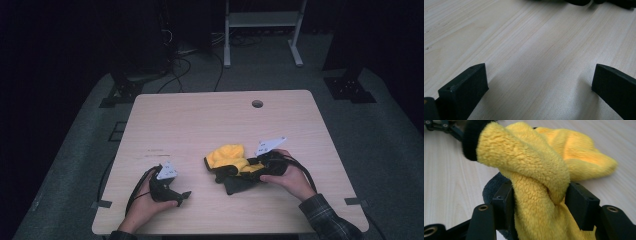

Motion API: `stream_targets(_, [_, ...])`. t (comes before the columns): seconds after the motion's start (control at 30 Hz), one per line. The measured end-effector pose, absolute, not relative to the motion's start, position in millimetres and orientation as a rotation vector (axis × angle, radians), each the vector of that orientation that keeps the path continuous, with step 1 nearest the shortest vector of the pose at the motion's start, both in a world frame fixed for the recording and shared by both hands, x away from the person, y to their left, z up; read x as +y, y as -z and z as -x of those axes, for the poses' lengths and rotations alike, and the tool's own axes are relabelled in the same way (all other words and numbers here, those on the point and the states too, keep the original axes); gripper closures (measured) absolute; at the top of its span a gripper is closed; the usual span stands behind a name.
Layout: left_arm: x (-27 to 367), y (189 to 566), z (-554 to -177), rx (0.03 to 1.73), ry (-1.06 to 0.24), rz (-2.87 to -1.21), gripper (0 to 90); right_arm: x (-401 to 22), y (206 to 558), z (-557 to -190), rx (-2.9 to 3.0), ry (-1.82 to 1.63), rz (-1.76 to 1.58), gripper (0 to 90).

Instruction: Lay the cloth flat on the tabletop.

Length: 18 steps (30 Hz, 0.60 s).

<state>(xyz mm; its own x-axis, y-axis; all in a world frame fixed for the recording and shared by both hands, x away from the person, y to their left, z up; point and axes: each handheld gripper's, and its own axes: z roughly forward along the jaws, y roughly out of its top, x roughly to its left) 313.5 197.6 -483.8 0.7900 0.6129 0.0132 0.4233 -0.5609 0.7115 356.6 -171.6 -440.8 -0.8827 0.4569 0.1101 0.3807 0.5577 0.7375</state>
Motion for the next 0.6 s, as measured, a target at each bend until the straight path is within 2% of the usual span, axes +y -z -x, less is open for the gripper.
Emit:
stream_targets(0.27, [197.7,483.7,-313.5,0.761,-0.337,-2.253,0.0,-196.8,422.7,-345.9,2.546,-1.320,-0.799,45.3])
stream_targets(0.6, [197.7,483.7,-313.6,0.761,-0.337,-2.253,0.0,-182.5,425.7,-309.3,2.633,-1.367,-0.729,48.9])
